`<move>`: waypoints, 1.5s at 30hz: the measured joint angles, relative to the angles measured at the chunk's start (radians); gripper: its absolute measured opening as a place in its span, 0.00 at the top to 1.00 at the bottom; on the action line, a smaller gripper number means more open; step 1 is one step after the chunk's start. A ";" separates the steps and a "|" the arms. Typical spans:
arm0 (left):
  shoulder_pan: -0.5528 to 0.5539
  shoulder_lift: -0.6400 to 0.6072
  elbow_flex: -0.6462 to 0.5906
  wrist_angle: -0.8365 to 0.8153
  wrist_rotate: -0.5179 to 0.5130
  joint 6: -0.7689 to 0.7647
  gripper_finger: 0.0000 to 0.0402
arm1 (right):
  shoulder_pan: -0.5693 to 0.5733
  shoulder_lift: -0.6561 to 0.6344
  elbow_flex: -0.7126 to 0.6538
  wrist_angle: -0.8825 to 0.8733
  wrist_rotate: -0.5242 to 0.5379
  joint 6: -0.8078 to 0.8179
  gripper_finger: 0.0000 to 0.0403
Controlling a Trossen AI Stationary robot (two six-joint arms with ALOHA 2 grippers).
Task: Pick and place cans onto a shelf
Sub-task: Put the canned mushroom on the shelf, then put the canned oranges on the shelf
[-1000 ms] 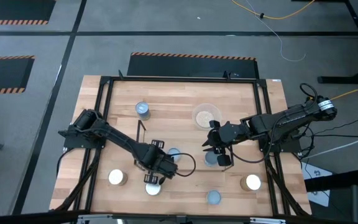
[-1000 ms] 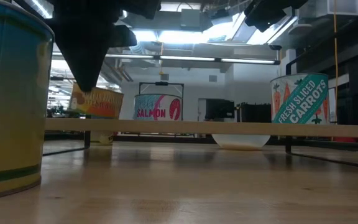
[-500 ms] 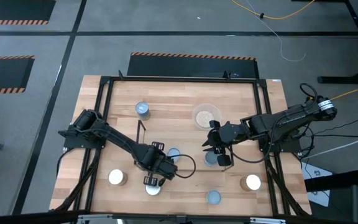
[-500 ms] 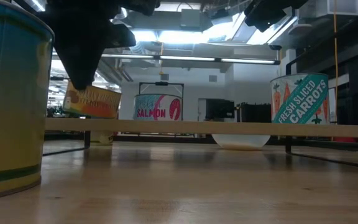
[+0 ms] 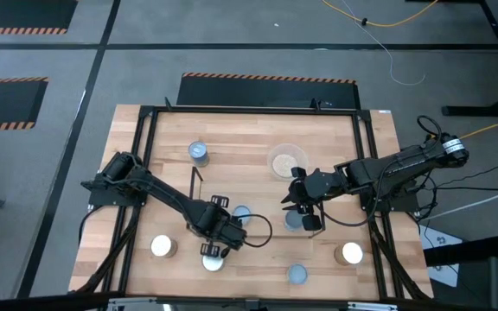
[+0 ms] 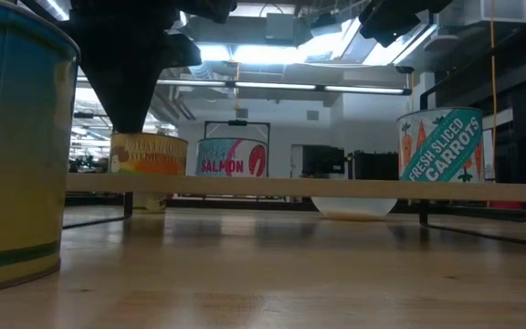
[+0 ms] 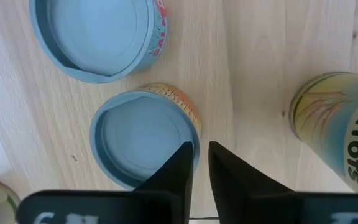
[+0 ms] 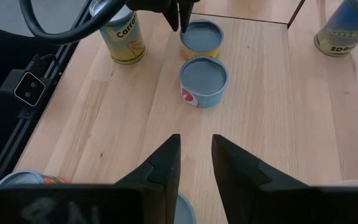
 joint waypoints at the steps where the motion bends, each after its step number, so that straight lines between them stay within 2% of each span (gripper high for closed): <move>1: 0.000 0.000 0.000 0.000 0.000 -0.002 0.88 | 0.000 0.000 0.000 0.000 0.000 0.000 0.76; 7: 0.000 0.000 0.000 0.003 0.000 -0.016 0.85 | 0.000 0.000 0.000 0.000 0.000 0.000 0.76; 13: -0.006 0.001 0.035 0.002 -0.002 -0.037 0.87 | 0.000 0.000 0.000 0.000 0.000 0.000 0.76; 25: -0.066 -0.002 0.257 -0.007 -0.097 0.097 0.87 | 0.000 0.000 0.000 0.021 -0.001 0.117 0.76; 27: -0.084 -0.016 0.282 -0.015 -0.111 0.125 0.88 | 0.000 0.000 0.000 0.053 -0.024 0.164 0.76; 32: -0.116 -0.097 0.304 -0.047 -0.178 0.164 0.87 | 0.009 0.000 0.021 0.149 -0.156 0.195 0.76; 36: -0.147 -0.204 0.268 -0.066 -0.234 0.159 0.87 | 0.049 0.000 0.080 0.164 -0.156 0.233 0.76; 39: -0.185 -0.300 0.214 -0.056 -0.274 0.139 0.88 | 0.102 0.000 0.136 0.162 -0.104 0.240 0.76; 45: -0.284 -0.494 -0.024 0.068 -0.390 0.056 0.88 | 0.226 0.004 0.229 0.157 0.003 0.281 0.76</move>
